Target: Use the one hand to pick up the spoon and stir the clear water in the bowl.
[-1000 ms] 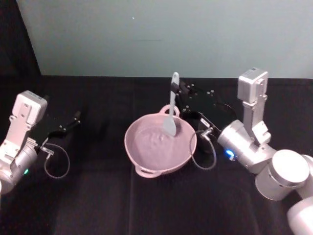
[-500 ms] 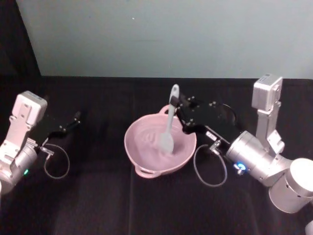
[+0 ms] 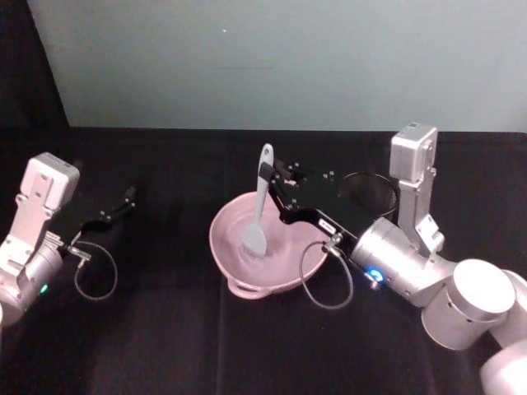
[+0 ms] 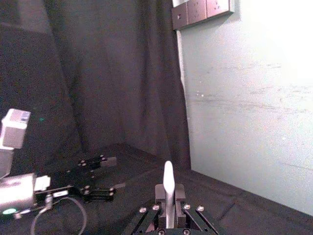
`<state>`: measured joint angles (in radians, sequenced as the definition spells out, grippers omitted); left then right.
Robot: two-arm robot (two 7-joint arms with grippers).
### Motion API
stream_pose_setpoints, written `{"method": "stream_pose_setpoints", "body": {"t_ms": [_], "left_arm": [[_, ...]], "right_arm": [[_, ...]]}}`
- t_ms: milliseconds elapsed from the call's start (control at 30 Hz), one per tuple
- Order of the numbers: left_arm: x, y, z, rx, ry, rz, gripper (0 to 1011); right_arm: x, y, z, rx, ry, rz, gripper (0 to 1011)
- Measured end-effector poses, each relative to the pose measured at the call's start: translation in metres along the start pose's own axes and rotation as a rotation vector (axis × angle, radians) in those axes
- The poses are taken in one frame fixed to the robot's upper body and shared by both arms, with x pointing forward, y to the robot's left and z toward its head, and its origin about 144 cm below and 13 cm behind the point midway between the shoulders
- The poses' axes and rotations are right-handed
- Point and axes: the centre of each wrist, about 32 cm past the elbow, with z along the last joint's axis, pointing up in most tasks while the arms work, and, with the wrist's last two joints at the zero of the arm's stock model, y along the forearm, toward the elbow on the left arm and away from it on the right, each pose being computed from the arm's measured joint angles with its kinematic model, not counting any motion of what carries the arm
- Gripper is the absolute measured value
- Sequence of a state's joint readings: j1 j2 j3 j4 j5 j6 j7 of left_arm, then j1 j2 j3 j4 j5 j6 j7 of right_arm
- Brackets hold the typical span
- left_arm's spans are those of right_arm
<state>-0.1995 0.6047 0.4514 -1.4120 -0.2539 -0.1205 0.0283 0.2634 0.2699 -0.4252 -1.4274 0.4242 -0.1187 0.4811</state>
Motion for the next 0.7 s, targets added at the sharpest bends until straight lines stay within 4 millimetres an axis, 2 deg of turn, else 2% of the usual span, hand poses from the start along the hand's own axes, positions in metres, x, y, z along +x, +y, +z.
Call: {"method": "stream_pose_setpoints", "body": {"t_ms": [367, 700], "left_arm": [[0.000, 0.000, 0.000, 0.000, 0.000, 0.000, 1011], [0.000, 0.000, 0.000, 0.000, 0.000, 0.000, 1011]], "right_arm": [[0.010, 0.020, -0.008, 0.019, -0.069, -0.083, 112], [0.024, 0.010, -0.004, 0.017, -0.123, -0.128, 112]]}}
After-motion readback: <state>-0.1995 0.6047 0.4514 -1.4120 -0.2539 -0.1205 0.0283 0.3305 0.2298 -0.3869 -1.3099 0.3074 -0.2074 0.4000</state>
